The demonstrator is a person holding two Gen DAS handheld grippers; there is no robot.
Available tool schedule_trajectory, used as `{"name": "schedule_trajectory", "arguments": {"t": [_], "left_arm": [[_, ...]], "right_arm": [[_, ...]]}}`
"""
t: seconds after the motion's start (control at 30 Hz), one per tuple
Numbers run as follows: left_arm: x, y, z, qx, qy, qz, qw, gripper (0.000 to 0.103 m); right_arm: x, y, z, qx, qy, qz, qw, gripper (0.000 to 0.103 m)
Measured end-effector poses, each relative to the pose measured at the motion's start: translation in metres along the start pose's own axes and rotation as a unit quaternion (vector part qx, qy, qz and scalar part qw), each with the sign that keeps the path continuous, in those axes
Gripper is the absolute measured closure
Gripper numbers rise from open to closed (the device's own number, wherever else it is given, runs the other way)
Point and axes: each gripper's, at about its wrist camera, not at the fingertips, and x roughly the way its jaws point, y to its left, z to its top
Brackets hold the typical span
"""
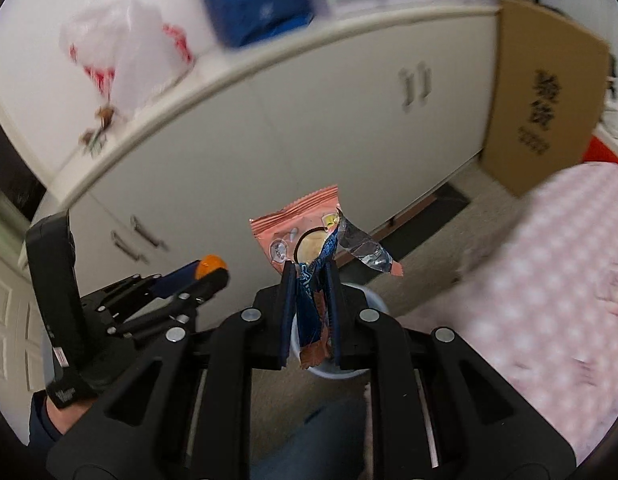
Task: Collect trash
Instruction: 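Carry the cap and wrapper over the bin, then open the left tool over the bin while the right tool releases the wrapper, then move both tools back over the table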
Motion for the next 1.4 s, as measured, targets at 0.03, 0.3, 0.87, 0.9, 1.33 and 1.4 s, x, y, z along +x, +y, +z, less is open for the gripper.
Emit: {"name": "schedule_trajectory", "arguments": {"t": [0.03, 0.3, 0.87, 0.9, 1.33, 1.4], "left_arm": [[0.011, 0.008, -0.002, -0.005, 0.012, 0.0, 0.9999, 0.074], [0.1, 0.038, -0.022, -0.021, 0.096, -0.008, 0.9951, 0.074], [0.143, 0.054, -0.036, -0.031, 0.136, -0.019, 0.9901, 0.024], [0.14, 0.053, -0.036, -0.031, 0.134, -0.016, 0.9903, 0.023], [0.118, 0.043, -0.04, -0.027, 0.129, 0.007, 0.9912, 0.021], [0.115, 0.043, -0.04, -0.029, 0.129, 0.011, 0.9912, 0.021]], "right_arm": [[0.013, 0.003, -0.001, 0.0, 0.013, -0.001, 1.0, 0.088], [0.114, -0.001, -0.015, 0.024, 0.118, -0.014, 0.993, 0.088], [0.136, -0.015, -0.013, 0.05, 0.125, -0.045, 0.99, 0.006], [0.135, -0.015, -0.011, 0.049, 0.125, -0.048, 0.99, 0.006], [0.097, -0.015, -0.015, 0.044, 0.104, -0.066, 0.991, 0.006], [0.092, -0.017, -0.015, 0.042, 0.098, -0.067, 0.992, 0.006]]}}
